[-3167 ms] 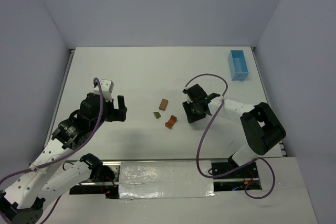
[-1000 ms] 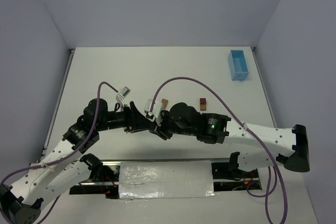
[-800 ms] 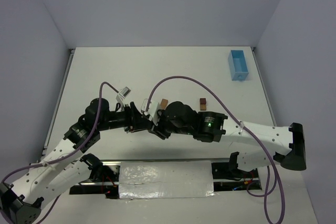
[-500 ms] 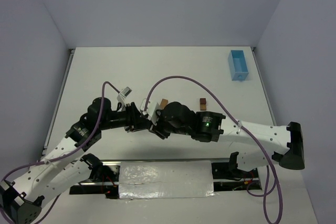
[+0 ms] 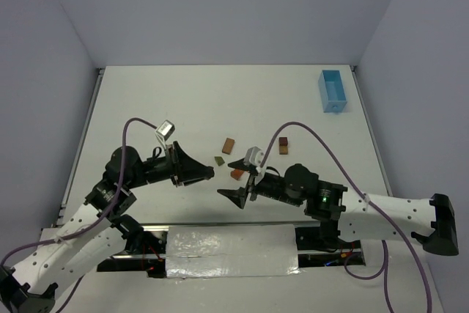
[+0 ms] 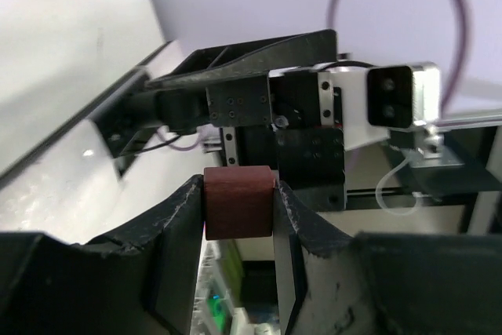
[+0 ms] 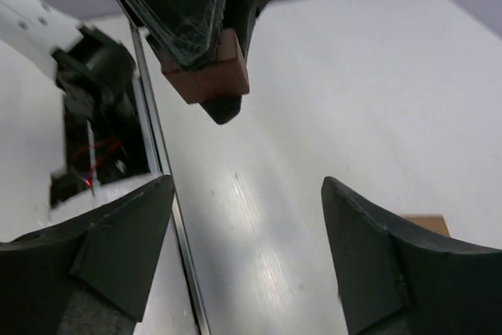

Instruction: Build the wood block tower

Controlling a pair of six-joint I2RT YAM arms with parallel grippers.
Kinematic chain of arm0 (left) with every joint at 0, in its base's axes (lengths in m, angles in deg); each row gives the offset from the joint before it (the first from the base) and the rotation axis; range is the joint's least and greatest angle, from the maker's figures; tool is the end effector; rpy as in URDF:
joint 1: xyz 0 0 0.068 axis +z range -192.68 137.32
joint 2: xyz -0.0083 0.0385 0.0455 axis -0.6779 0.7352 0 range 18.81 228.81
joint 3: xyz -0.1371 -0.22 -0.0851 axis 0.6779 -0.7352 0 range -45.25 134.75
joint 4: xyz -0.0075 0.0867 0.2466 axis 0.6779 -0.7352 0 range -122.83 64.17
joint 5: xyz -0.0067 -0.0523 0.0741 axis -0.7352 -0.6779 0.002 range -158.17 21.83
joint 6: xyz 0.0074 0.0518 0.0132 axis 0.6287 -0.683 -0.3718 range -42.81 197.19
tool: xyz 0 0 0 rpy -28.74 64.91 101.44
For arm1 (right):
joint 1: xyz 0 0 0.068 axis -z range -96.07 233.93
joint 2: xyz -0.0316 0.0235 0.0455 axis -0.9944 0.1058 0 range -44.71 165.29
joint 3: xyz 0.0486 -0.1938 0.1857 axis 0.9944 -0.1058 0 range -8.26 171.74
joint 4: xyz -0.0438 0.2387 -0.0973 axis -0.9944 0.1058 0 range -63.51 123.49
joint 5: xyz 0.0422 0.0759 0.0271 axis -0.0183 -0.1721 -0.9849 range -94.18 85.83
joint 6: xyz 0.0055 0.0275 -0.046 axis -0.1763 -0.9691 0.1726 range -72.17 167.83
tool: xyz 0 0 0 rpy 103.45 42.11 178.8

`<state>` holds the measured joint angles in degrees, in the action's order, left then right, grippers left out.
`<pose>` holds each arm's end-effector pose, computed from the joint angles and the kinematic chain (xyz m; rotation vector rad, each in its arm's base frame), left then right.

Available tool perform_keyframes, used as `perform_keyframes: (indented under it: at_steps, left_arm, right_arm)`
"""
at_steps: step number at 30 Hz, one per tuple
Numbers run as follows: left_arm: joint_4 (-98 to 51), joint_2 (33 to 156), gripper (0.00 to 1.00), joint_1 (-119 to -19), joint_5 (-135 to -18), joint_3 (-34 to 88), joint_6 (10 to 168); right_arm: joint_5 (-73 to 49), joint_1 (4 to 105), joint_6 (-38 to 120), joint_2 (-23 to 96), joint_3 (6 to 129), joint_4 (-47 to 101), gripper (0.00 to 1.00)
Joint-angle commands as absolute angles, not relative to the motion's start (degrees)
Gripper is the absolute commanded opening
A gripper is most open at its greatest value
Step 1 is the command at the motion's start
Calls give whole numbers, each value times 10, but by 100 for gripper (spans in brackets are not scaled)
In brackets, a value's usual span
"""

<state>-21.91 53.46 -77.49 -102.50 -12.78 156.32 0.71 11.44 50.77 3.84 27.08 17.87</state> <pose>0.1144 -0.1040 0.3174 -0.1531 1.9443 -1.9186 0.0651 0.1962 0.3051 -0.9987 1.4022 0.8452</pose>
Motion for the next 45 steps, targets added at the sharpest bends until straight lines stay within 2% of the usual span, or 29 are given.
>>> perform_keyframes:
  at_steps: [1,11,15,20,26,34,45]
  left_arm:
    - [-162,508,0,-777,-1012,-125,1637]
    - [-155,473,0,-778,-988,-158,1719]
    - [-156,469,0,-778,-988,-157,1723]
    - [-160,467,0,-778,-985,-156,1725]
    - [-165,464,0,-778,-982,-150,1720]
    - [-163,464,0,-778,-979,-150,1722]
    - [-165,464,0,-779,-977,-138,1716]
  right_arm:
    - [-24,113,498,6,250,16,81]
    - [-82,107,503,72,264,-144,71]
    - [-91,101,516,100,288,-147,70]
    - [-82,97,522,122,301,-146,62]
    - [-52,97,528,123,292,-141,60]
    - [-46,97,531,100,273,-139,49]
    - [-43,100,535,114,275,-124,50]
